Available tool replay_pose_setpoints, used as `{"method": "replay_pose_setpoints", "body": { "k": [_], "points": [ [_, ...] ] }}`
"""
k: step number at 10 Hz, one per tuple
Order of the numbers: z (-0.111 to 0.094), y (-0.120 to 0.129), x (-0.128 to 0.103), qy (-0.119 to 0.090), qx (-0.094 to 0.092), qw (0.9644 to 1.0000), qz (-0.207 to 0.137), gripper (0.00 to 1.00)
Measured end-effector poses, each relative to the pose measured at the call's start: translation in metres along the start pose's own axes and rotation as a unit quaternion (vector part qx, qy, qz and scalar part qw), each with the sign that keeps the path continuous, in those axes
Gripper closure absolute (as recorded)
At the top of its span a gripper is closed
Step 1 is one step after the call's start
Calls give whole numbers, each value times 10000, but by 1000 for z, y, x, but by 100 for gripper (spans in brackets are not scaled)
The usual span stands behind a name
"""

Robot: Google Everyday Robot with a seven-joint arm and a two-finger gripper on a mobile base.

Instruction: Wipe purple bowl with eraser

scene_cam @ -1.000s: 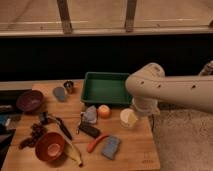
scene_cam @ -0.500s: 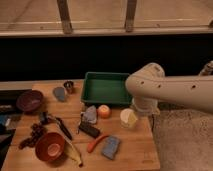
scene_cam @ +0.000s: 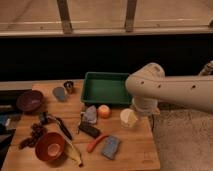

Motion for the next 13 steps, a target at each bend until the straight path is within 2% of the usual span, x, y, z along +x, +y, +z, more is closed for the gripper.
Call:
{"method": "replay_pose_setpoints", "body": {
  "k": [4,7,11,13],
  "points": [
    [0,0,0,2,-5,10000,-1,22],
    [3,10,-8,-29,-193,9997,-151,22],
    [7,52,-53,-134,-359,9975,-587,22],
    [10,81,-81,-178,-470,9949,-872,22]
  ]
}}
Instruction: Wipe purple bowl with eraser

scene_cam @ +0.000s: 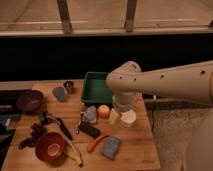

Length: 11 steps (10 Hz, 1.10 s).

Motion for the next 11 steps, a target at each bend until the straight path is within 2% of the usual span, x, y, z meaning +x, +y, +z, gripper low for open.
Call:
{"method": "replay_pose_setpoints", "body": {
  "k": [1,2,3,4,5,6,8,9,10,11],
  "points": [
    [3,14,-15,-70,-84,9997,-218,22],
    [0,31,-28,-318,-189,9977,-561,22],
    [-5,48,-34,-669,-289,9921,-1025,22],
    [-13,71,-34,-1072,-376,9793,-1676,22],
    [-23,93,-33,-1430,-450,9634,-2222,22],
    [-34,112,-30,-1780,-491,9443,-2723,22],
    [-51,140,-26,-2257,-457,9121,-3393,22],
    [-58,150,-24,-2429,-421,8984,-3635,22],
    [-59,151,-22,-2443,-405,8963,-3678,22],
    [-56,151,-20,-2340,-378,9009,-3637,22]
  ]
}}
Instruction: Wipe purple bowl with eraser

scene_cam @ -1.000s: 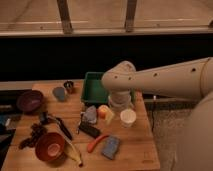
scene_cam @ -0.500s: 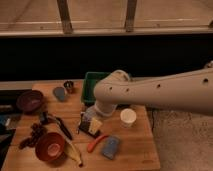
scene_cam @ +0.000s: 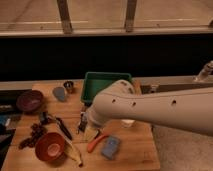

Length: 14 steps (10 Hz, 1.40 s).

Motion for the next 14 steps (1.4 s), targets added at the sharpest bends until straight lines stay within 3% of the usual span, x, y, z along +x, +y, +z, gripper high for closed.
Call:
{"method": "replay_pose_setpoints", "body": {
  "k": [2,3,5,9,10,11,14],
  "points": [
    [17,4,6,542,-104,9985,29,22],
    [24,3,3,663,-158,9977,4,22],
    [76,-3,-16,1069,-487,9931,-27,22],
    [141,-1,-18,1337,-875,9870,193,22],
    [152,1,-16,1458,-843,9852,319,22],
    [160,3,-11,1528,-695,9844,533,22],
    [166,4,-6,1569,-571,9833,725,22]
  ]
}}
